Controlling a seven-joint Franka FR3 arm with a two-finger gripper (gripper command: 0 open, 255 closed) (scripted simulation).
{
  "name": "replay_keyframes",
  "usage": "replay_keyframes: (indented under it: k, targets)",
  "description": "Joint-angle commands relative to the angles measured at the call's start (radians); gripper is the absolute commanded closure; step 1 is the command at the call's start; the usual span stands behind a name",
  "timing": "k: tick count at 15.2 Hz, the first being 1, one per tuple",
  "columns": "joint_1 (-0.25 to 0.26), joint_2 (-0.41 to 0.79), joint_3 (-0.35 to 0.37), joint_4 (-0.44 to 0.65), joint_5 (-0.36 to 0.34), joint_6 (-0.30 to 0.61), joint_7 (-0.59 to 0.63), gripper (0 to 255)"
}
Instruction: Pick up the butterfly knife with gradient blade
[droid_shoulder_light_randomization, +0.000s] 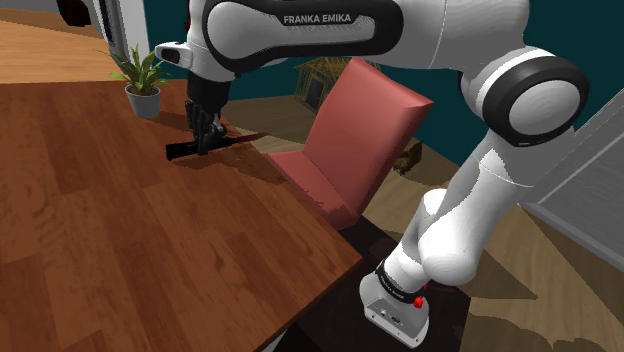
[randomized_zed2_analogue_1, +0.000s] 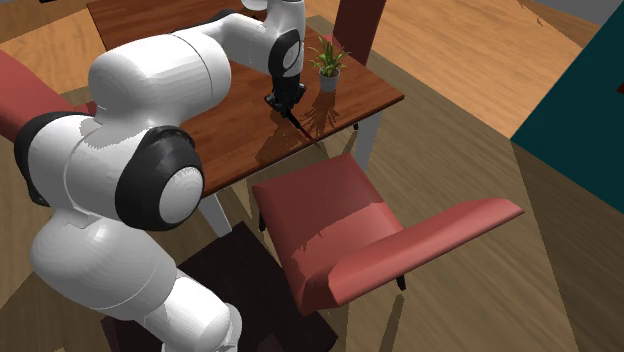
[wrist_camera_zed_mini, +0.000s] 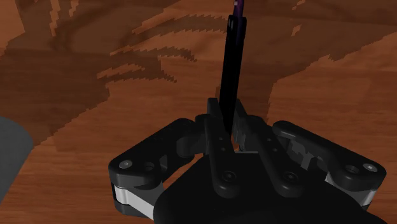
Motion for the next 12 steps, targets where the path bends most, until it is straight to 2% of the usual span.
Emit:
replay_keyframes:
  k: [1,5,12]
  targets:
    - [0.0,0.0,0.0,0.0,0.0,0.0,0.0,255]
    - [-0.001,0.003,-0.001,0.003,0.0,0.0,-0.001,255]
    - [-0.002,-0.006,-0.002,0.087,-0.003,-0.092,0.008,255]
